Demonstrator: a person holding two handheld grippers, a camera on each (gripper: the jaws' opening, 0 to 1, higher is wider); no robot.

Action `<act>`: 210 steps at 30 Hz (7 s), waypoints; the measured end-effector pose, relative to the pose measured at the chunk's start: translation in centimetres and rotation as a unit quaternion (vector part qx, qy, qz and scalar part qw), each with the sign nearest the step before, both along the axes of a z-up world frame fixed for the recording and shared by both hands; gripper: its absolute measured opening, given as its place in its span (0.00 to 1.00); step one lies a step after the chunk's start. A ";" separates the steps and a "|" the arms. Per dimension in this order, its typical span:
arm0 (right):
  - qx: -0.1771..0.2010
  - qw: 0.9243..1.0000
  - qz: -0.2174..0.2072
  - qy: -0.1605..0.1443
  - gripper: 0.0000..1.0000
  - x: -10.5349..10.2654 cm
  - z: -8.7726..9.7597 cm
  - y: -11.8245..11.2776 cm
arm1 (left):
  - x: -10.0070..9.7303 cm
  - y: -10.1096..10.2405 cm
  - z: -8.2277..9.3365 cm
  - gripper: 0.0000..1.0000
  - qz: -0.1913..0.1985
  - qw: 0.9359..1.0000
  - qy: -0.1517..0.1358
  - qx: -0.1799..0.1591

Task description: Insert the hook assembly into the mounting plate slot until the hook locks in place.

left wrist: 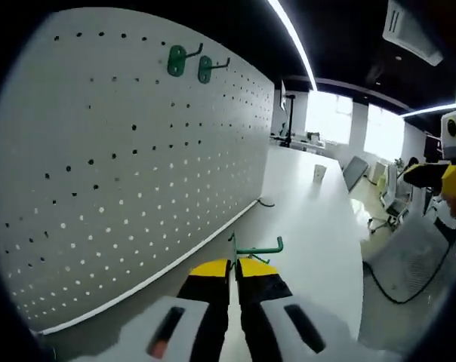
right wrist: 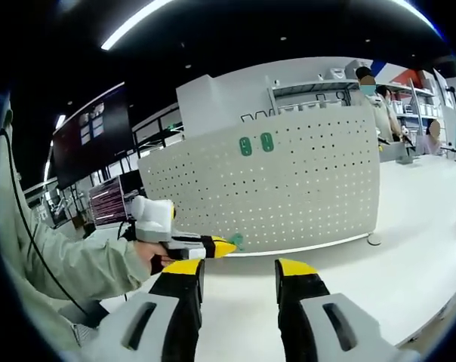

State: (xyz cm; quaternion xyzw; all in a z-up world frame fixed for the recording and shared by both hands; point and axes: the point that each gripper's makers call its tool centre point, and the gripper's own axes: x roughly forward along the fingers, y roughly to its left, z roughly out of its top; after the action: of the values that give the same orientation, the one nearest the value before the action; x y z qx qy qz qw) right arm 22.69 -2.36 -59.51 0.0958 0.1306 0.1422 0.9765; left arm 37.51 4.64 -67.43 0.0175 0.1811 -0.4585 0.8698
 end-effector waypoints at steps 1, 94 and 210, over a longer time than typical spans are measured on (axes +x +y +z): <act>-0.001 1.000 0.003 -0.002 0.36 -0.1 0.1 0.2 | -0.1 0.0 0.5 0.03 0.000 1.000 -0.002 -0.006; 0.129 0.982 0.105 -0.091 0.11 1.0 9.9 6.0 | -13.3 -1.0 16.9 0.03 -0.064 0.978 -0.151 -0.133; -0.044 0.987 -0.053 -0.147 0.02 19.6 10.8 -6.6 | -13.1 5.3 3.4 0.44 0.030 0.999 -0.026 0.027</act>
State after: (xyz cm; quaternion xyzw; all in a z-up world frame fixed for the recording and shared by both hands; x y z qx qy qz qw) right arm 42.32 -9.01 -48.69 0.0371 -0.0131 0.0969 0.9945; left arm 24.38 9.96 -64.02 0.0478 0.1713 -0.4262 0.8870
